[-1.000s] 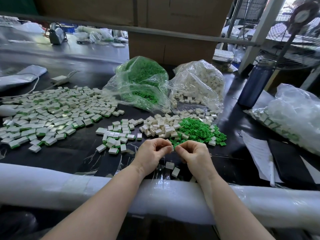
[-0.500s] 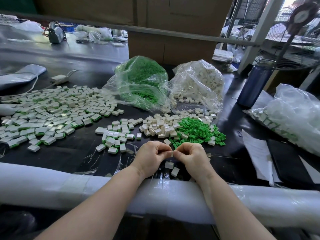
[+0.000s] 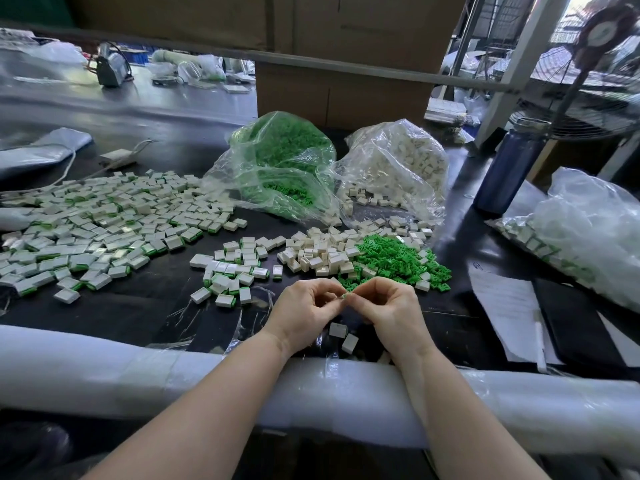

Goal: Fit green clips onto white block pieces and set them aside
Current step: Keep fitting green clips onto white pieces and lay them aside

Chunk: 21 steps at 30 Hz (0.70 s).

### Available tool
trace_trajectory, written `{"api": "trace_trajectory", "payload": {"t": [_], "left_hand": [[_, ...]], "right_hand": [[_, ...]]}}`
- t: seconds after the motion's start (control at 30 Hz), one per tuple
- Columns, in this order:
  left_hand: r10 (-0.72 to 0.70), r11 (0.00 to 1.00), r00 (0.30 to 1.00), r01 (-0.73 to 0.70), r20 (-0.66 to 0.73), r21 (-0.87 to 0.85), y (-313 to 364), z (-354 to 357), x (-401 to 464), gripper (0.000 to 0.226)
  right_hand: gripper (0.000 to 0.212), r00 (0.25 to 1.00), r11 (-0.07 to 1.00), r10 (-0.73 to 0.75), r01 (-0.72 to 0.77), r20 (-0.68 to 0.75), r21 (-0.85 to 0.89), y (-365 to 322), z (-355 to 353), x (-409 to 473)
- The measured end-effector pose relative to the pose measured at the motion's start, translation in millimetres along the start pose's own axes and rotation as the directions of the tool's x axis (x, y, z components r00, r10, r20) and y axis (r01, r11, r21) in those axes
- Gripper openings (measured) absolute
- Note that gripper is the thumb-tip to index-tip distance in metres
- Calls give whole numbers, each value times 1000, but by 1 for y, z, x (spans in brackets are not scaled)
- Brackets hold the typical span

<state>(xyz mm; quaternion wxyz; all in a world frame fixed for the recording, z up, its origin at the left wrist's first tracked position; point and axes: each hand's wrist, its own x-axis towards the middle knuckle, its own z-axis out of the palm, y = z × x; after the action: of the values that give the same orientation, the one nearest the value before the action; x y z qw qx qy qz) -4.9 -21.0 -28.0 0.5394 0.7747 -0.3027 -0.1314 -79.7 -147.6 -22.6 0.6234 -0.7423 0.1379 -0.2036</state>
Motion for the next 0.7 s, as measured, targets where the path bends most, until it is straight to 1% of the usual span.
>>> {"api": "trace_trajectory", "payload": {"t": [0.1,0.2,0.3,0.37,0.4,0.47,0.53,0.6,0.7], "left_hand": [[-17,999,1000,17,-5,-36,1,-1,0,6],[-27,996,999,26,-19,-83,3,-3,0,13],[-8,998,999,6,-36,-62,4,-4,0,11],[14,998,1000,-15,-19,-68,4,-4,1,11],[20,997,1000,-20,-4,-81,4,-5,0,11],[30,995,999,-28,23,-98,4,-4,0,11],[45,994,998,-40,44,-104,4,-4,0,11],[59,993,996,-53,59,-108,4,-3,-1,13],[68,994,994,-59,89,-93,2,-3,0,20]], "right_hand": [[16,999,999,-7,5,40,52,-1,1,-2],[22,998,998,-16,12,63,60,0,1,0],[15,998,996,-12,7,58,86,2,0,2],[11,996,994,1,-11,93,107,3,1,3],[12,993,997,0,-10,120,81,3,2,3],[20,985,1000,-5,5,173,-4,3,4,3],[29,976,1000,-4,10,217,-24,2,4,3],[31,969,999,12,-20,246,29,2,4,2],[24,964,993,39,-67,264,99,2,2,2]]}}
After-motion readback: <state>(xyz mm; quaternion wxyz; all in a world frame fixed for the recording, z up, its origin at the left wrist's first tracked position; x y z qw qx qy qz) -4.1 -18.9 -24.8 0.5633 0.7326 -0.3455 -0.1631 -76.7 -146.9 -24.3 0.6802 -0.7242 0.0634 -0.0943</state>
